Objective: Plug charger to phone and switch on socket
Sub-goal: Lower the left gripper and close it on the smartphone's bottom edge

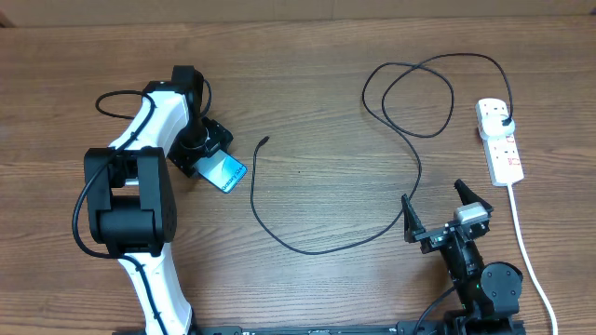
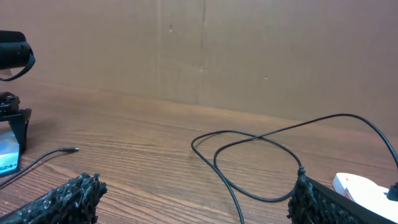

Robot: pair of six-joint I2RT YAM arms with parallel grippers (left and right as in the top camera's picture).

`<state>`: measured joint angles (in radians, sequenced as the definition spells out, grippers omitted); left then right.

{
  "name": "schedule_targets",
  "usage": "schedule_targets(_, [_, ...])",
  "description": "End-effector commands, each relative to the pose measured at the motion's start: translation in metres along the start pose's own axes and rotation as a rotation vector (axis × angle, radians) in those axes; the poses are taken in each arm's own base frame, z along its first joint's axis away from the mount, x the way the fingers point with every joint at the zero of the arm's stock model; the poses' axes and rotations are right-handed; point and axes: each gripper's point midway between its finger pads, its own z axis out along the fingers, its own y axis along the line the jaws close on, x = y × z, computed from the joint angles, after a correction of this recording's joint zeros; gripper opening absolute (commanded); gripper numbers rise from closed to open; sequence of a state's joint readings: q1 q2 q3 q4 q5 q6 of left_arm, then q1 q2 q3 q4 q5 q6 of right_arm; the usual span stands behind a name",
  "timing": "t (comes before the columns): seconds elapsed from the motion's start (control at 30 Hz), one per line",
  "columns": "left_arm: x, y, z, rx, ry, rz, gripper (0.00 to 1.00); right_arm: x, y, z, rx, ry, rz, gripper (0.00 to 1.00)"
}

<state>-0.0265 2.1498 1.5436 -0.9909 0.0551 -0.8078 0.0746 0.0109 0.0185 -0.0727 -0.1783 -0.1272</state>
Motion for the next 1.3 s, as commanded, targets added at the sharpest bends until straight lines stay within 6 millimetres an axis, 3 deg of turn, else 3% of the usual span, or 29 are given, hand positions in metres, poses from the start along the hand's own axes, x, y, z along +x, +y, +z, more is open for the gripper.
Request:
schedule_targets(0.0, [0.006,0.0,0.022,-0.012,0.014,0.175,0.88,0.003,0.001,0.0,-0.001,-0.001,0.006,1.0])
schedule_targets(0.33, [-0.002,-0.027,0.022,0.034,-0.081,0.669,0.94,0.003,0.001,0.0,-0.001,-0.001,0.006,1.0])
schedule_targets(0.57, [0.008,-0.041,0.022,0.033,-0.101,1.001,0.93,0.003,0.001,0.0,-0.001,-0.001,0.006,1.0])
schedule_targets(0.8, [0.028,-0.046,0.024,0.047,-0.055,1.029,0.97,0.002,0.001,0.0,-0.001,-0.001,0.006,1.0])
schedule_targets(1.13, [0.034,-0.027,0.024,0.014,0.018,0.648,1.0,0.003,0.001,0.0,-0.001,-0.001,0.006,1.0])
schedule_targets(1.27, [0.033,-0.028,0.024,0.016,0.015,0.626,1.0,0.002,0.001,0.0,-0.001,-0.001,0.006,1.0])
